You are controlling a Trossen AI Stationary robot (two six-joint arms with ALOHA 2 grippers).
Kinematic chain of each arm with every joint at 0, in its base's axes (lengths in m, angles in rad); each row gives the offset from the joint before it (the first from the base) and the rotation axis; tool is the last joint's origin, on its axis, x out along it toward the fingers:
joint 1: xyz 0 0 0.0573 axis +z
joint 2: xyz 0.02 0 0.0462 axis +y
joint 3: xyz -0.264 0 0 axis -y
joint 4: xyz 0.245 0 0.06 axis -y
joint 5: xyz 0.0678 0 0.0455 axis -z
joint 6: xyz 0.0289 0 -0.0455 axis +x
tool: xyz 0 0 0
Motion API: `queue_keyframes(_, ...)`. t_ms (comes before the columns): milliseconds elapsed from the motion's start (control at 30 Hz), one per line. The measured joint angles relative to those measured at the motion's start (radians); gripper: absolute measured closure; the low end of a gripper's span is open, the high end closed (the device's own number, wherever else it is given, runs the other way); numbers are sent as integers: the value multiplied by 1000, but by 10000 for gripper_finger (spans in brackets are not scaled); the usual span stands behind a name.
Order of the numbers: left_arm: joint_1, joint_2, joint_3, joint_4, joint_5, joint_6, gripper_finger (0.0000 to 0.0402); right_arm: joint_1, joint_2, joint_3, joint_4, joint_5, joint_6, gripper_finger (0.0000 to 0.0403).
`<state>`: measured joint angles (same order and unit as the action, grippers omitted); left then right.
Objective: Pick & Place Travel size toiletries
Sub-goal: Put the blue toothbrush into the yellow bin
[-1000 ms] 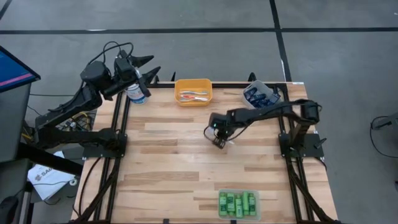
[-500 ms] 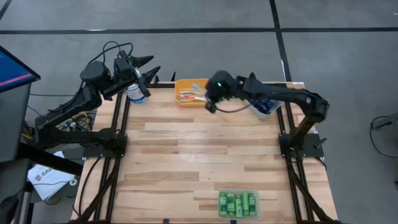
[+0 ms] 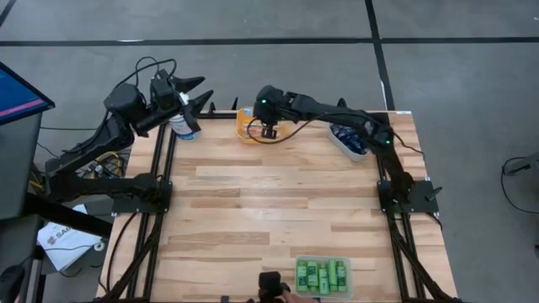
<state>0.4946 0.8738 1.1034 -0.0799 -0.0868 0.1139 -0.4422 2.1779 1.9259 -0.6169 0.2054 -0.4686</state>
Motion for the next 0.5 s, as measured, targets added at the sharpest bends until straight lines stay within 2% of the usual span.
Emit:
queue_keyframes(133, 0, -10, 0, -6, 0, 0, 183, 0, 72, 74, -63, 13, -73, 369)
queue_keyframes(300, 0, -12, 0, -3, 0, 1, 186, 4, 102, 109, -92, 15, -116, 364)
queue_keyframes(400, 0, -12, 0, -5, 0, 15, 181, 3, 103, 111, -89, 5, -118, 338)
queue_keyframes(500, 0, -11, 0, -7, 0, 17, 174, 3, 96, 111, -96, 3, -118, 292)
